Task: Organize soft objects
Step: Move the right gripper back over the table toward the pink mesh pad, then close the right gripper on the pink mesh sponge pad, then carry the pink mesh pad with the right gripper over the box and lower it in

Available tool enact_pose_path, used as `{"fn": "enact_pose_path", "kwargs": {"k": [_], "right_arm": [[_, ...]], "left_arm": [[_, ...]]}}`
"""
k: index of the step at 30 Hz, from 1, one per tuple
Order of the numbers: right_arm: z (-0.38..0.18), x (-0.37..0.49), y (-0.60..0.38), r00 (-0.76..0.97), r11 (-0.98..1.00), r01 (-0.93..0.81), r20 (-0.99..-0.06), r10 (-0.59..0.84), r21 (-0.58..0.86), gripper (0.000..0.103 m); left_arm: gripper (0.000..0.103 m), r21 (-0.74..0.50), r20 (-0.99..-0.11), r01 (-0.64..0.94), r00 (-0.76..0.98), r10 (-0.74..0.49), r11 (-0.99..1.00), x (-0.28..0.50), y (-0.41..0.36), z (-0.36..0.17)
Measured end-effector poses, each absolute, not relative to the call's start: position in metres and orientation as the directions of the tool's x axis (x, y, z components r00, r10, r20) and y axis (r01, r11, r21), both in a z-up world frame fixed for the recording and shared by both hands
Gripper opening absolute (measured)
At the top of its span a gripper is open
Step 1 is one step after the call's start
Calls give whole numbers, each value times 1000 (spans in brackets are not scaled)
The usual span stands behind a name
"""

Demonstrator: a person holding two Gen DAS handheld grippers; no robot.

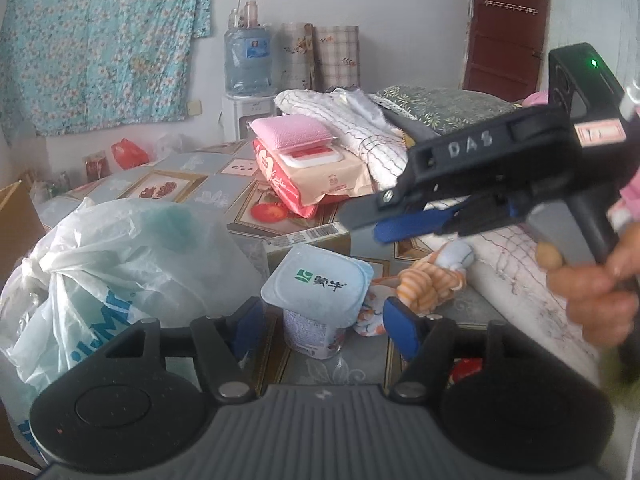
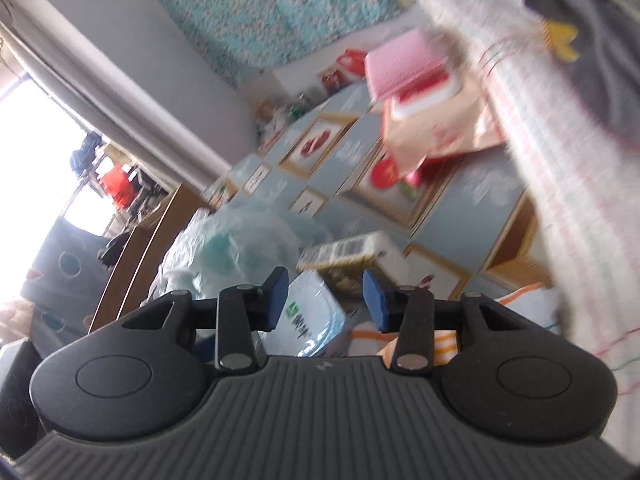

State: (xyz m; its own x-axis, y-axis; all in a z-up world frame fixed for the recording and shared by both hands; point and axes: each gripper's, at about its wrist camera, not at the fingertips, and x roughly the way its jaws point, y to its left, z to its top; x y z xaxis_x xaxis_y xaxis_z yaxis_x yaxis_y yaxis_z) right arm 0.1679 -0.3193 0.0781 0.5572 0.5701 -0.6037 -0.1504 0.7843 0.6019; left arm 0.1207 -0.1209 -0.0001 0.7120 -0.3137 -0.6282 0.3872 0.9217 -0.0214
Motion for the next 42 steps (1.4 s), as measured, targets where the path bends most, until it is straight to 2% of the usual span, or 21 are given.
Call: {"fn": "enact_pose_path", "kwargs": {"k": [4,6,7,9,12,16,23,25,27,29,35,42], "right_arm": [[96,177,-328,593,816,-128,-616,519,564,44],[112,188,-327,626,848,-137,-618,475,513,60],[120,197,-324,645,869,-141,-622,445,475,64],[137,222,-314,677,909,-173,-625,389,379,79],[147,264,-293,697,948,-217,-643,318,234,94],[134,328,-268,693,969,-240,-688,214,59,94],[89,402,-254,661,981,-185,-746,81,-57,94],[75,412,-253,629,983,-178,-773,81,-42,93],[64,414,-253,609,987,-161,-789,78,-26,82],[64,407,-253,627,989,-147,-775,75,-23,80],[101,360,-269,670,986,-140,-725,160,87,80],[135,258,-276,609,933,-220,-707,359,284,81]], "left_arm": [[69,-30,-617,391,717,-325,920,116,-117,4],[72,-37,-602,386,727,-329,922,114,-115,7],[73,-40,-596,385,731,-331,922,113,-114,9],[75,-49,-584,383,738,-338,922,110,-111,12],[79,-53,-569,376,750,-338,925,106,-103,15],[84,-28,-558,349,772,-304,937,105,-87,19],[87,35,-540,324,802,-255,945,107,-70,23],[87,39,-540,318,804,-248,947,109,-67,24],[87,36,-540,316,804,-248,948,110,-65,24],[87,34,-539,318,804,-250,948,109,-64,24],[87,35,-535,329,803,-261,944,103,-66,25],[87,15,-546,296,803,-240,955,96,-63,25]]}}
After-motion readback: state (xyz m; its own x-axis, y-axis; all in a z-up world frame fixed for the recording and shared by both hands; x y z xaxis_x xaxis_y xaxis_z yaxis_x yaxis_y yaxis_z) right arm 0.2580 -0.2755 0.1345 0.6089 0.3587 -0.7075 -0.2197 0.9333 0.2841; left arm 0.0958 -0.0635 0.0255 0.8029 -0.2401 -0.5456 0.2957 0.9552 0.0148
